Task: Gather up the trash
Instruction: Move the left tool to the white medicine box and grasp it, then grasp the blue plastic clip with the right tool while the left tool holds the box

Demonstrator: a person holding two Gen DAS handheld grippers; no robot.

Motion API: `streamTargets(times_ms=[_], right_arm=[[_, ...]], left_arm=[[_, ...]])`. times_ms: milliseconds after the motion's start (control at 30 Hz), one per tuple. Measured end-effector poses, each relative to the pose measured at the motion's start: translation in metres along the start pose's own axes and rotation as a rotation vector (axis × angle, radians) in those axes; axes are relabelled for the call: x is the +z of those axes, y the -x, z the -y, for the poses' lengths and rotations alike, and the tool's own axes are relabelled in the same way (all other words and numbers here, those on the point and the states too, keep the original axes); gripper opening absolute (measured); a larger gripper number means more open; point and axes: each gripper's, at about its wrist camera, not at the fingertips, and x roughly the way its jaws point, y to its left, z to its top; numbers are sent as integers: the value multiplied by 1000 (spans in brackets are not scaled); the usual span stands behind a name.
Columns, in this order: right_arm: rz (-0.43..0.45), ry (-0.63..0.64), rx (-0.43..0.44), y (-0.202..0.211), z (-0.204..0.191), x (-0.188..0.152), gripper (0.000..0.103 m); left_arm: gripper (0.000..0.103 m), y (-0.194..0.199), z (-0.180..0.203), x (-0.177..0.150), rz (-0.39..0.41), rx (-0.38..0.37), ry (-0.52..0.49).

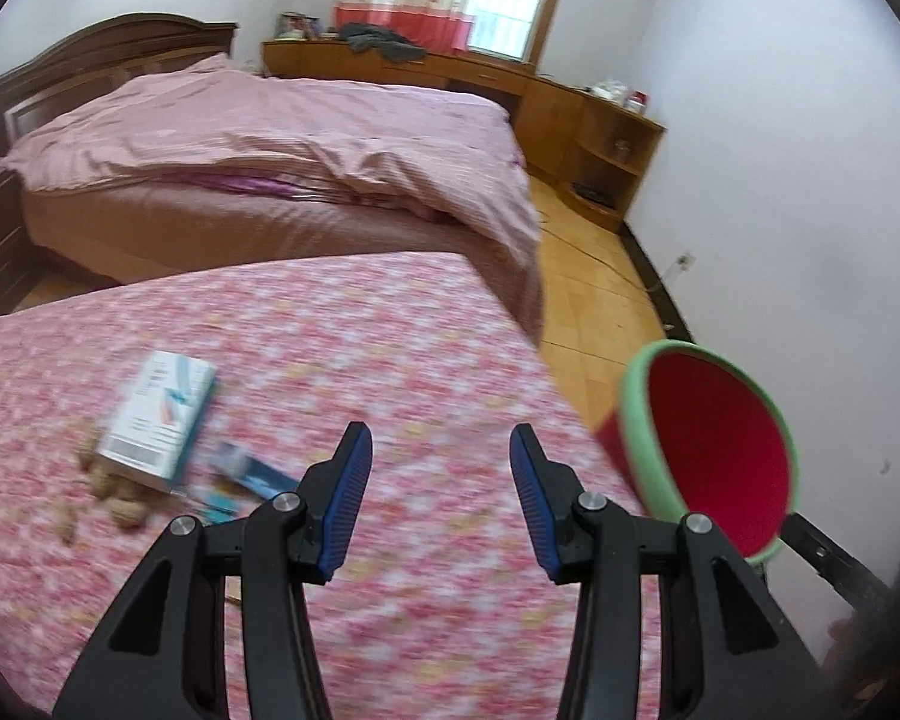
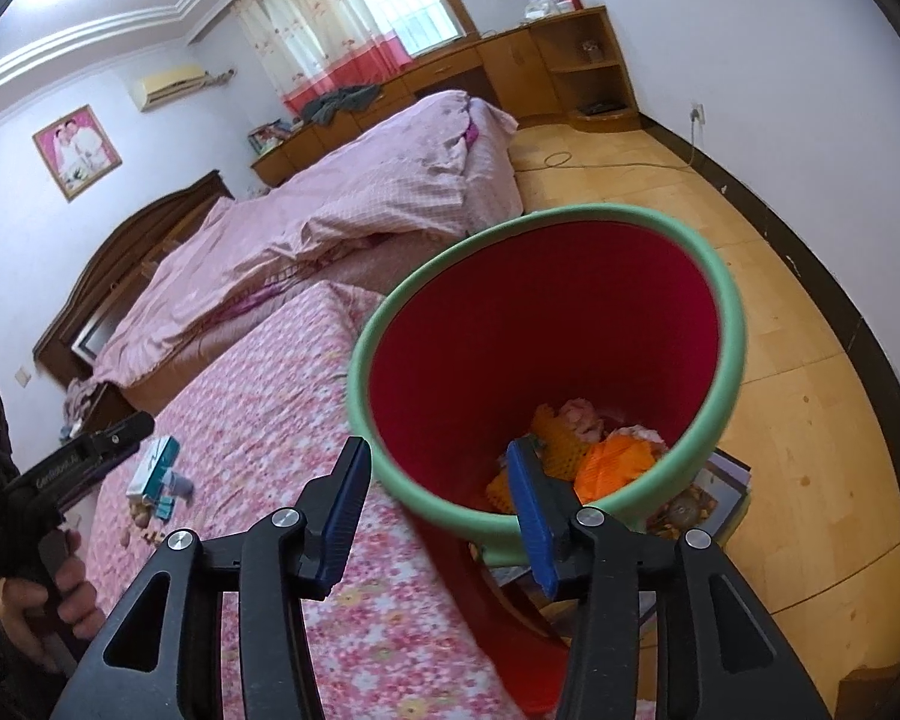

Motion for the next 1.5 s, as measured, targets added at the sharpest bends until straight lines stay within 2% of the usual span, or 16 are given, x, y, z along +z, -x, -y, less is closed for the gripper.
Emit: streamTargets(times_ms=[200, 333, 533, 700, 1033, 1067, 1100, 1200, 1500], right_arm=[[-31, 28, 2, -12, -20, -4, 49], [-48, 49, 6, -21, -33, -7, 49], [-69, 77, 8, -31, -48, -10, 49], [-92, 90, 12, -39, -55, -13, 49], [-111, 99, 13, -45, -58, -17, 49], [-114, 99, 13, -46, -58, -17, 49], [-116, 100, 13, -47, -59, -17, 49], [-121, 108, 16, -48, -63, -18, 49], [-138, 162, 63, -59, -93, -19, 49]], left_arm=[[48, -8, -54, 11, -4, 95, 45], [57, -20, -85, 15, -35, 154, 67], [62, -43, -112, 15, -115, 211, 57], [62, -61, -120, 13, -161, 301, 18], [62, -75, -150, 14, -176, 284, 96], [59, -75, -152, 14, -174, 277, 105], [51, -78, -154, 13, -173, 260, 120], [50, -77, -159, 12, -162, 238, 152], [50, -10, -156, 7, -20, 209, 195]])
